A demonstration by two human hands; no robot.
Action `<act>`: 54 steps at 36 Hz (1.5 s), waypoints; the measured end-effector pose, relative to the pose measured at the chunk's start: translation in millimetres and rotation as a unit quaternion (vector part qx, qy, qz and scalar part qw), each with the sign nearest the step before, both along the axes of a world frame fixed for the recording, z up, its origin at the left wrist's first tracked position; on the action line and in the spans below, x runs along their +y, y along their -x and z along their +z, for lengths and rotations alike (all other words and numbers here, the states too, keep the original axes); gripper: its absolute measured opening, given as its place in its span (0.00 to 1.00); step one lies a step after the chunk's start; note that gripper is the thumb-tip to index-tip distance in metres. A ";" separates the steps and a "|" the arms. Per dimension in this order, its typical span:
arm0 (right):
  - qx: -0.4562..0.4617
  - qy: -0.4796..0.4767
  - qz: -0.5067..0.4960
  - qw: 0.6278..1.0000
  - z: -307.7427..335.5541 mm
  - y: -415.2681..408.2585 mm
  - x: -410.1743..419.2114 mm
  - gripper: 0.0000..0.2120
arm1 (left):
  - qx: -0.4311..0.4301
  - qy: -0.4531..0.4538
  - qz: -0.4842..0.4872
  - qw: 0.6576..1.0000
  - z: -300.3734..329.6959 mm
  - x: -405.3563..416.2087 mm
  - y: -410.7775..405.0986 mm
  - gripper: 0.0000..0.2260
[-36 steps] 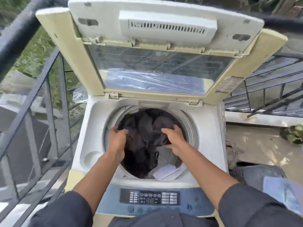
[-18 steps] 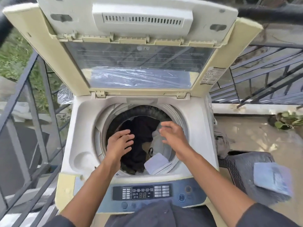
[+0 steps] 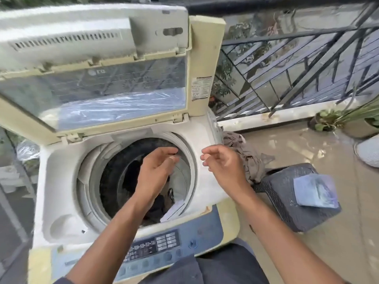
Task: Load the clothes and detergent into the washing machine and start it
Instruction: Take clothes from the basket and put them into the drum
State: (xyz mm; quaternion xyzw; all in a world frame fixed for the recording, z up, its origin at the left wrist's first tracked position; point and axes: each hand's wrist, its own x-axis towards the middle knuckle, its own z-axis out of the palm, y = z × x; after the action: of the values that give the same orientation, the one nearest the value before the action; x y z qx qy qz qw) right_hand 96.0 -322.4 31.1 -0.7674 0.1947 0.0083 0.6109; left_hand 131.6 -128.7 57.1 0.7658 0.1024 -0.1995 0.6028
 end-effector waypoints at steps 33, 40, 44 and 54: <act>0.380 0.089 0.169 0.905 -287.6 -97.2 -264.1 0.24 | 0.227 -0.135 -0.070 0.962 -187.0 -301.3 -105.4 0.06; 0.405 0.070 0.158 0.898 -348.2 -129.4 -248.0 0.39 | 0.279 -0.145 0.003 0.949 -227.6 -308.9 -102.4 0.11; 0.391 0.097 0.108 0.909 -372.2 -134.6 -243.2 0.24 | 0.302 -0.151 0.048 0.940 -235.9 -303.9 -101.6 0.13; 0.268 0.083 0.083 0.956 -323.8 -122.1 -239.6 0.07 | 0.320 -0.120 0.109 0.933 -214.4 -297.6 -100.7 0.10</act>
State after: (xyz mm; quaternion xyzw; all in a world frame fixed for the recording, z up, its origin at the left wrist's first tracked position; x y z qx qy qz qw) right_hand 218.2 -562.1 -292.7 -0.7984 0.2871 0.2476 0.4677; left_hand 232.3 -426.4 -157.2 0.7119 0.3960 -0.3537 0.4596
